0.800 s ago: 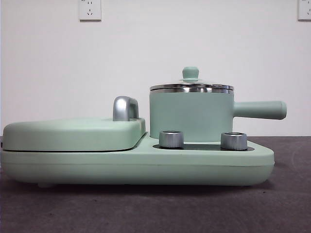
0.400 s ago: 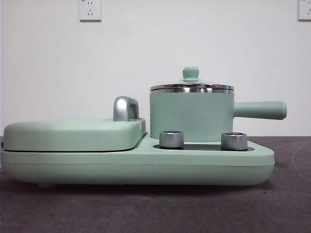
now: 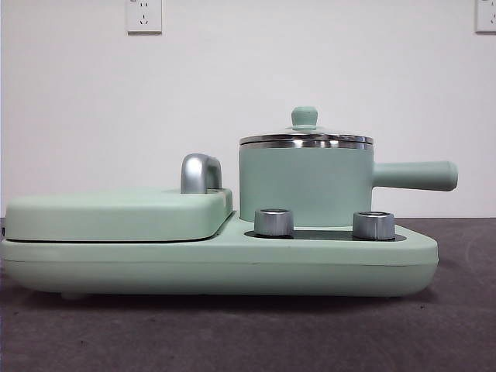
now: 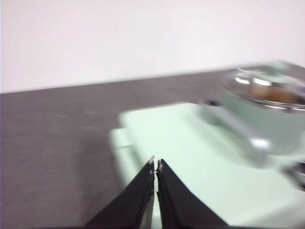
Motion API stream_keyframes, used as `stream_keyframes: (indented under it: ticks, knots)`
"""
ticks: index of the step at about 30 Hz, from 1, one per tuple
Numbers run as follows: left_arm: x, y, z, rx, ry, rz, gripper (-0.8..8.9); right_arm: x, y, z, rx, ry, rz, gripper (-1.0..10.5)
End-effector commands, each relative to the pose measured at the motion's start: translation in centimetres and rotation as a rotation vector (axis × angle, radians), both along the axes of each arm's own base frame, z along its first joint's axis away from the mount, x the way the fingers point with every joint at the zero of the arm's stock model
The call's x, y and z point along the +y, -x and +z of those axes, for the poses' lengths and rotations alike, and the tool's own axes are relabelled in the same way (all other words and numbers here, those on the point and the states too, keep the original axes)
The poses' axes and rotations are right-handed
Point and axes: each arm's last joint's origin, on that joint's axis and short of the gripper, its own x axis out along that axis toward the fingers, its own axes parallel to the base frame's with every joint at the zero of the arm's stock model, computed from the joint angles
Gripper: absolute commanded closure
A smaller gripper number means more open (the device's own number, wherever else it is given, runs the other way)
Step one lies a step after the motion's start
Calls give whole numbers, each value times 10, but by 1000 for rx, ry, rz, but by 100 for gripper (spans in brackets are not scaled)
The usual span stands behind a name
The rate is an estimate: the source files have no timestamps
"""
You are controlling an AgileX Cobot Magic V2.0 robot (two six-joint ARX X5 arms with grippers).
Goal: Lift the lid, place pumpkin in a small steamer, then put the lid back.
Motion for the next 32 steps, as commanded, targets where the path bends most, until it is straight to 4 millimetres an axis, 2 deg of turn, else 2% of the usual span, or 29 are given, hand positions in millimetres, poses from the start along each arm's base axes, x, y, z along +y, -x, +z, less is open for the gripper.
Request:
stream_keyframes:
  ticks: [1, 4, 11, 21, 32]
  knots:
    - [5, -9, -28, 34, 59, 88, 803, 0, 0, 3, -10, -14, 3, 931]
    - [10, -14, -43, 94, 52, 163, 803, 0, 0, 3, -11, -14, 2, 931]
    - [17, -17, -52, 83, 48, 293, 803, 0, 1, 3, -11, -14, 2, 931]
    - [18, -22, -74, 112, 35, 314, 803, 0, 0, 3, -11, -14, 2, 931]
    - [18, -22, -73, 107, 35, 314, 803, 0, 0, 3, -11, -14, 2, 931]
